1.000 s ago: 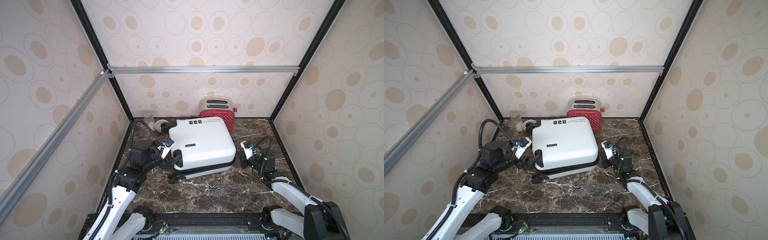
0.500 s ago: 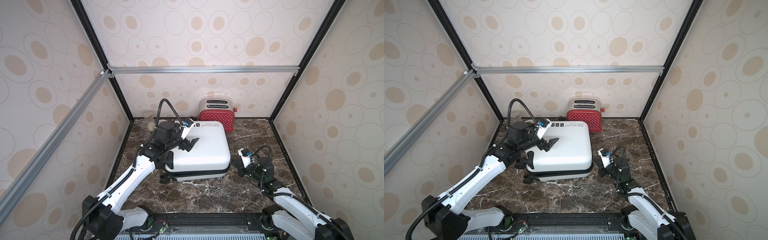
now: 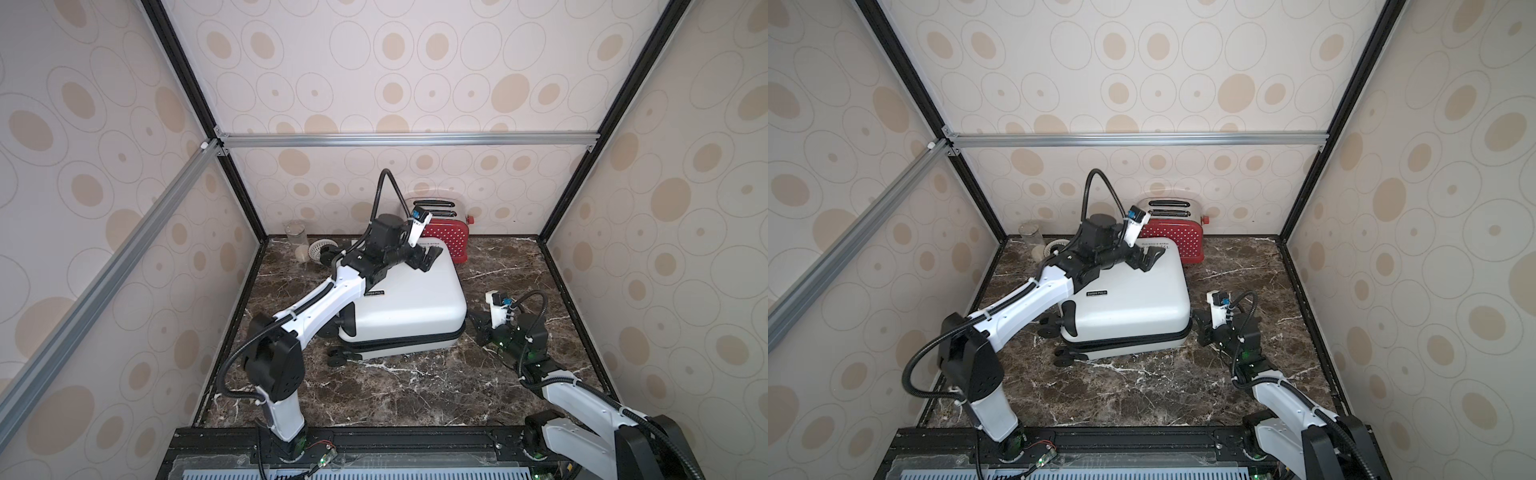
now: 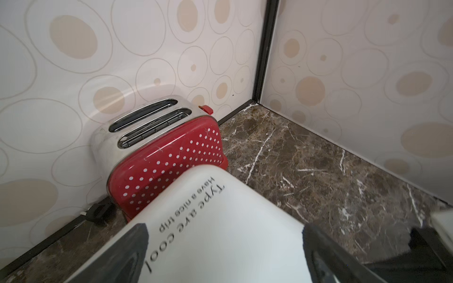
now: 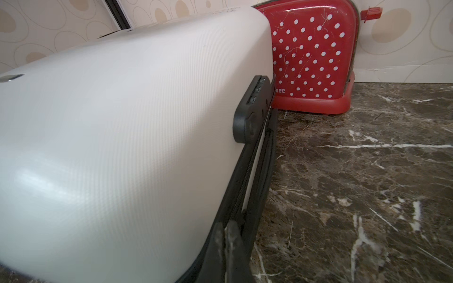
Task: Open the suitcase zippers
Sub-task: Adjust the suitcase at the center of the board, then unzip the zipper on the suitcase.
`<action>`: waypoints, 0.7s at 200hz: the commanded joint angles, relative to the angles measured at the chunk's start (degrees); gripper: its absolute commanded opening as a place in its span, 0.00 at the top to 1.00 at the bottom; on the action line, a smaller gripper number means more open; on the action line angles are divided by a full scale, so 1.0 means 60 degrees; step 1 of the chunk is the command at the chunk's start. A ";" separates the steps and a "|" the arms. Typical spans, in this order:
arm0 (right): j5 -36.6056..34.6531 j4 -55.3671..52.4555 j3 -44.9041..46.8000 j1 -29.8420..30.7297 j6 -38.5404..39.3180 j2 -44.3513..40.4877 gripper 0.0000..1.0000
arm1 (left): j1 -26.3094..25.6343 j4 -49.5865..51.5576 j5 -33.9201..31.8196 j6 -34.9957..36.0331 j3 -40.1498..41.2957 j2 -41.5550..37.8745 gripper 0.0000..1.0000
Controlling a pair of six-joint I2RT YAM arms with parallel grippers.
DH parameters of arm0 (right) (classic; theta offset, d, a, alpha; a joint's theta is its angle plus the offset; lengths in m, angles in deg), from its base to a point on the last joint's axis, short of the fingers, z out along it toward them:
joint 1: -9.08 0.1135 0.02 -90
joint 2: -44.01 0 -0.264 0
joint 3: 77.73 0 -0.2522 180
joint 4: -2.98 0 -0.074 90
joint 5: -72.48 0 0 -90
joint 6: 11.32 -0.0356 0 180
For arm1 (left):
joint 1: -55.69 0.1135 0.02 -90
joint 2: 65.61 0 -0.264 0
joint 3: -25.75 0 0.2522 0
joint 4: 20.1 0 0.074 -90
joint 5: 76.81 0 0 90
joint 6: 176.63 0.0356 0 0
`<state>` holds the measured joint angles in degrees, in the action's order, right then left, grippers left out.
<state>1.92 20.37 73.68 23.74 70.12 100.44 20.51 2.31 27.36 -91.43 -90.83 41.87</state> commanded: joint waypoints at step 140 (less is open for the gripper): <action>-0.0514 -0.0790 0.0522 0.1033 -0.0258 -0.1494 1.00 | -0.0611 0.6529 0.0043 -0.0658 -0.6748 0.5282 0.05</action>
<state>1.01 12.63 77.89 29.77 68.61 88.53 17.08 31.05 24.92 -97.20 -130.83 71.42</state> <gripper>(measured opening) 0.042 0.963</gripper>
